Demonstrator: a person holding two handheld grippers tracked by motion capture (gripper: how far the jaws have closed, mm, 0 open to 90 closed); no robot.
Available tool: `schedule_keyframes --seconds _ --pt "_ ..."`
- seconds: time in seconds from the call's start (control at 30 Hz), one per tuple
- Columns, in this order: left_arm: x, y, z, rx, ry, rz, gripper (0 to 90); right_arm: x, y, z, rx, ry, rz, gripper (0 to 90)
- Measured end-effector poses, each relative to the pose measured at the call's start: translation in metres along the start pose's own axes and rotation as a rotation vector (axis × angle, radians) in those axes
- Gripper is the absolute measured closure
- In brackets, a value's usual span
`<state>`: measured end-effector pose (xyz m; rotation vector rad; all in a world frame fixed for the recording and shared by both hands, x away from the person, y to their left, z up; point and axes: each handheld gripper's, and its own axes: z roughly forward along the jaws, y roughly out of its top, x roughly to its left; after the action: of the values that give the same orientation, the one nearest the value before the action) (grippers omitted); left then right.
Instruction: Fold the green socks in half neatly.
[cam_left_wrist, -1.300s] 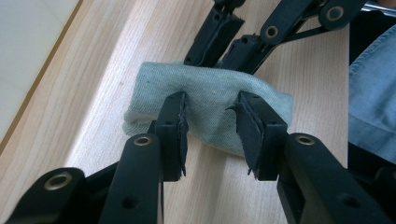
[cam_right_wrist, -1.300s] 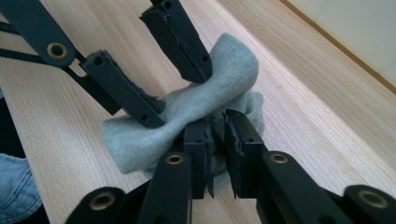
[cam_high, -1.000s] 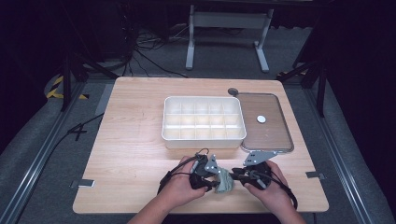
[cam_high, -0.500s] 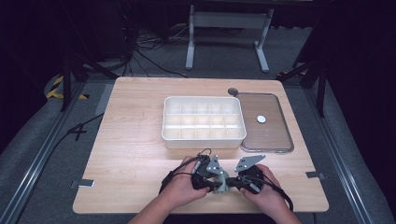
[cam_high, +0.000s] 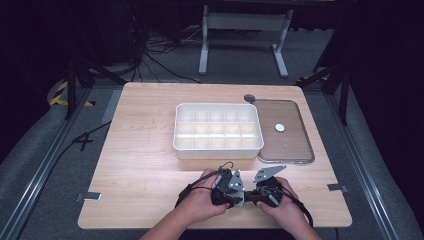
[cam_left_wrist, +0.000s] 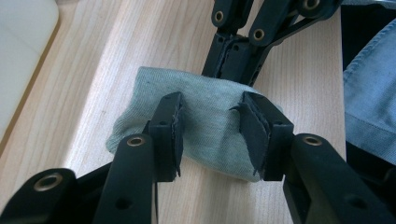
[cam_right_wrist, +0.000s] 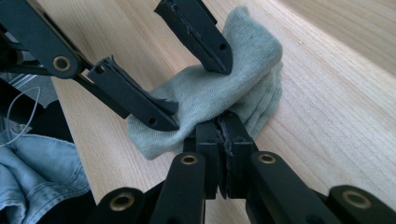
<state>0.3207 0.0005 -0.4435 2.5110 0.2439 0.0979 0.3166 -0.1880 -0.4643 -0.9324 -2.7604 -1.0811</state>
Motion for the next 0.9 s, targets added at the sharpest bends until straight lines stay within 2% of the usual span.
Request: schedule_keyframes --seconds 0.1,0.2,0.3,0.4,0.47,0.53,0.6,0.63,0.73,0.83,0.9 --pt "0.0 0.0 0.001 0.002 0.001 0.0 59.4 0.0 0.0 -0.002 0.016 -0.014 -0.005 82.6" --pt "-0.001 0.003 0.001 0.028 0.005 -0.002 59.4 -0.001 0.001 -0.011 0.046 -0.053 -0.021 78.4" --pt "0.0 0.005 0.003 0.029 0.004 -0.003 59.4 -0.005 0.001 -0.024 0.016 -0.09 0.013 74.5" --pt "0.002 0.004 0.003 0.032 -0.007 -0.021 59.3 -0.006 0.002 -0.03 -0.026 -0.102 0.045 69.5" --pt "0.002 0.005 0.003 0.034 -0.002 -0.023 59.2 -0.005 0.004 -0.03 -0.059 -0.099 0.067 65.6" --pt "0.001 0.005 0.003 0.035 0.009 -0.022 59.1 -0.003 0.006 -0.03 -0.085 -0.116 0.08 62.5" --pt "0.001 0.005 0.003 0.035 0.009 -0.024 59.2 -0.003 0.007 -0.03 -0.107 -0.13 0.093 61.8" --pt "0.001 0.005 0.003 0.035 0.008 -0.025 59.2 -0.002 0.007 -0.029 -0.116 -0.121 0.107 61.8" --pt "0.0 0.005 0.003 0.031 0.01 -0.028 59.2 0.001 0.008 -0.025 -0.122 -0.123 0.117 60.3" --pt "0.0 0.005 0.003 0.033 0.009 -0.026 59.1 0.003 0.01 -0.017 -0.104 -0.14 0.105 60.0" --pt "0.0 0.005 0.003 0.038 0.007 -0.025 59.1 0.002 0.01 -0.015 -0.085 -0.134 0.106 61.6"
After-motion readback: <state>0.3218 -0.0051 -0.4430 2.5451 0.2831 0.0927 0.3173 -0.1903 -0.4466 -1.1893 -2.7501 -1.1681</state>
